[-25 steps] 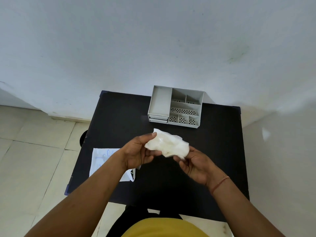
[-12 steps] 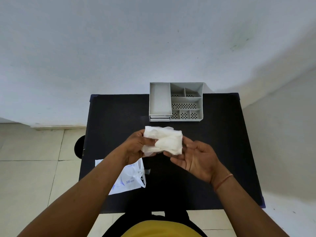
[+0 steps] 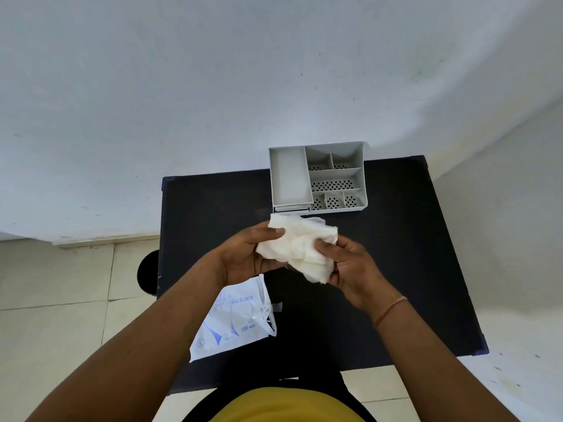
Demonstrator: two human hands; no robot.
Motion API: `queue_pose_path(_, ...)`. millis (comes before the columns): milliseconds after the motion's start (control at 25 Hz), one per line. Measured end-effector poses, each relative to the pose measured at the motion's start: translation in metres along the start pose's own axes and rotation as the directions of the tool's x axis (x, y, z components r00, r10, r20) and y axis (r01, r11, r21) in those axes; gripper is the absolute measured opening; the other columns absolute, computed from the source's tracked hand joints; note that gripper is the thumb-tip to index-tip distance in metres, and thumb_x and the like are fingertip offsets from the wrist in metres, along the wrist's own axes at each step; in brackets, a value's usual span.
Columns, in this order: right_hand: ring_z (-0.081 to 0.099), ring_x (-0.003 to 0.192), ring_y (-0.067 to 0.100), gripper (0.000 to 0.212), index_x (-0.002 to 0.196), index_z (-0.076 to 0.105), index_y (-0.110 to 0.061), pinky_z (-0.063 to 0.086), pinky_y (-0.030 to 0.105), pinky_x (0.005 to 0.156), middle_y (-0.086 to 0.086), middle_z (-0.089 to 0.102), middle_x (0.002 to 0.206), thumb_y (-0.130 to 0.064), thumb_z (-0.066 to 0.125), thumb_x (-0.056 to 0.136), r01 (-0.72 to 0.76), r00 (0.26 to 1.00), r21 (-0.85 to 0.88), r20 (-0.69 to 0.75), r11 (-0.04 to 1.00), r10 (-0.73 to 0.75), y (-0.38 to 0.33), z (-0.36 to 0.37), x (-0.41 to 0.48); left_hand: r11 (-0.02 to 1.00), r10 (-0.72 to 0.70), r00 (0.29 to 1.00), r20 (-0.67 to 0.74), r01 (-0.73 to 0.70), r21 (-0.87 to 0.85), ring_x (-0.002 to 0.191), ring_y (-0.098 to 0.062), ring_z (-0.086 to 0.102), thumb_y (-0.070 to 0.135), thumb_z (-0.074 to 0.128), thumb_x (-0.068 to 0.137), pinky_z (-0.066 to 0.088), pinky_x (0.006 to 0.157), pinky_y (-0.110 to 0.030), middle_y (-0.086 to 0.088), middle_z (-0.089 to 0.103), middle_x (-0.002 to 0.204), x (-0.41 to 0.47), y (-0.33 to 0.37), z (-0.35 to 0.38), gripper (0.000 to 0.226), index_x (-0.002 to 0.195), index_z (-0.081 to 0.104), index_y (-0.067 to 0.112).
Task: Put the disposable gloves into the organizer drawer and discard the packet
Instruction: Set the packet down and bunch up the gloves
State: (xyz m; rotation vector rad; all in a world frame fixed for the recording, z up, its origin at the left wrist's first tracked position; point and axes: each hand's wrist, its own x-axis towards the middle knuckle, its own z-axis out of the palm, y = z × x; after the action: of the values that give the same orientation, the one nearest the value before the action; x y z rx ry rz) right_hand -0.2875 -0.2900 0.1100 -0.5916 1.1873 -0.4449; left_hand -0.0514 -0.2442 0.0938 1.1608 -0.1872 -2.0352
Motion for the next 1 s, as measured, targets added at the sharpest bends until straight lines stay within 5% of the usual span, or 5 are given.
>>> queue_pose_path(120,0.075,0.102,0.031,0.035,0.128,0.072,-0.01,0.065,0.033,0.065,0.017,0.076,0.126,-0.02,0.074,0.094,-0.027,1.0,0.086,0.018,0.996,0.026,0.001,-0.003,0.002,0.999,0.0,0.971,0.238,0.013,-0.053,0.126,-0.039,0.067,-0.004,0.071,0.085,0.066,0.092,-0.042,-0.021,0.063,0.146,-0.01,0.007,-0.007,0.076,0.156,0.052,0.014)
queue_pose_path(240,0.076,0.085,0.023,0.037,0.13,0.07,-0.007,0.059,0.028,0.054,0.02,0.073,0.129,-0.018,0.072,0.095,-0.036,0.999,0.11,0.014,0.993,0.035,0.004,-0.006,0.003,0.992,-0.038,0.95,0.309,0.0,0.123,0.124,-0.045,0.069,-0.019,0.064,0.086,0.067,0.09,-0.047,-0.02,0.065,0.143,-0.014,0.012,-0.007,0.084,0.157,0.049,0.022)
queue_pose_path(600,0.076,0.088,0.023,0.031,0.128,0.072,-0.012,0.059,0.029,0.055,0.017,0.076,0.126,-0.02,0.07,0.098,-0.07,0.998,0.042,0.003,0.997,0.07,0.014,-0.013,-0.001,0.923,0.049,0.995,-0.09,-0.011,0.385,0.101,-0.037,0.08,-0.002,0.082,0.086,0.068,0.066,-0.04,-0.013,0.067,0.138,-0.005,0.003,0.01,0.062,0.139,0.062,0.023)
queue_pose_path(760,0.075,0.109,0.038,0.031,0.129,0.07,-0.018,0.061,0.048,0.084,0.015,0.076,0.127,-0.025,0.069,0.098,-0.097,0.994,0.002,0.055,0.995,0.097,0.019,-0.018,-0.002,0.904,0.056,0.99,-0.128,0.004,0.427,0.091,-0.037,0.081,-0.003,0.085,0.083,0.066,0.058,-0.035,-0.015,0.074,0.128,-0.002,-0.002,0.008,0.057,0.133,0.067,0.019)
queue_pose_path(1000,0.078,0.078,0.021,0.035,0.129,0.069,-0.012,0.063,0.027,0.052,0.014,0.076,0.114,-0.005,0.071,0.095,-0.12,0.992,0.086,0.039,0.989,0.117,0.027,-0.019,-0.004,0.904,0.047,0.988,-0.146,0.02,0.427,0.076,-0.032,0.081,0.003,0.082,0.089,0.066,0.056,-0.034,-0.015,0.083,0.11,0.005,-0.006,0.008,0.049,0.134,0.068,0.016)
